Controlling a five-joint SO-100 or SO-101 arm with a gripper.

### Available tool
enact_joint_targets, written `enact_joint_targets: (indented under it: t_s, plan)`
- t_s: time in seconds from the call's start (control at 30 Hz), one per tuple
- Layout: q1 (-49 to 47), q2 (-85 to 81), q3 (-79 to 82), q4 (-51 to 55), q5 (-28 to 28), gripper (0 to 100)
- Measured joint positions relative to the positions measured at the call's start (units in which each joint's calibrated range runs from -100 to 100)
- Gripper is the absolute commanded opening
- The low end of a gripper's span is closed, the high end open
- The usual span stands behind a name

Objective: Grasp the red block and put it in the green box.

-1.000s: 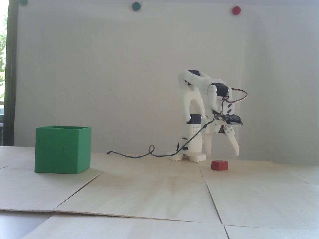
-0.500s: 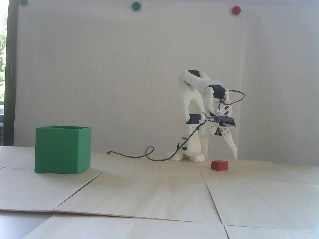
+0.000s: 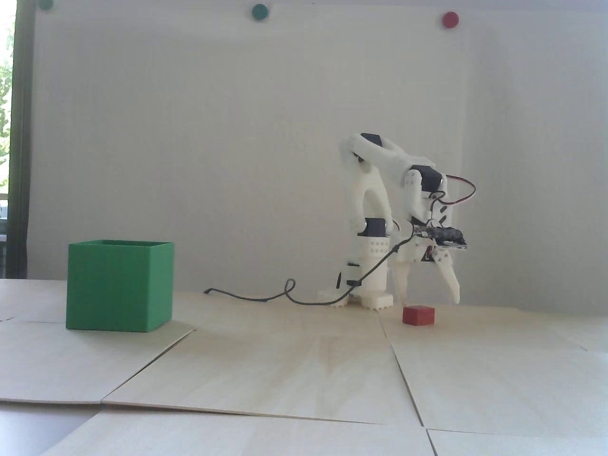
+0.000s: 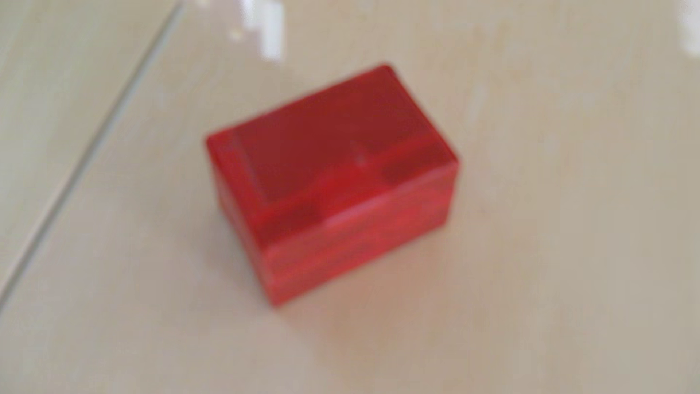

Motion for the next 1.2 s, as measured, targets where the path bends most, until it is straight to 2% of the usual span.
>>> enact_joint_targets:
  t_s: [0.17,0.37,0.87,1.03,1.2]
  plan:
    - [-0.08,0.00,3.40,-3.99,-0.05,37]
    - [-0.53,0.00,3.67,-3.99,-0.05,37]
    - [-9.63,0.00,3.67,-3.41,1.59,38]
    - [-9.55,0.00,3.67,-3.41,1.59,38]
    - [-4.43,0.00,2.42,-2.75,1.59,38]
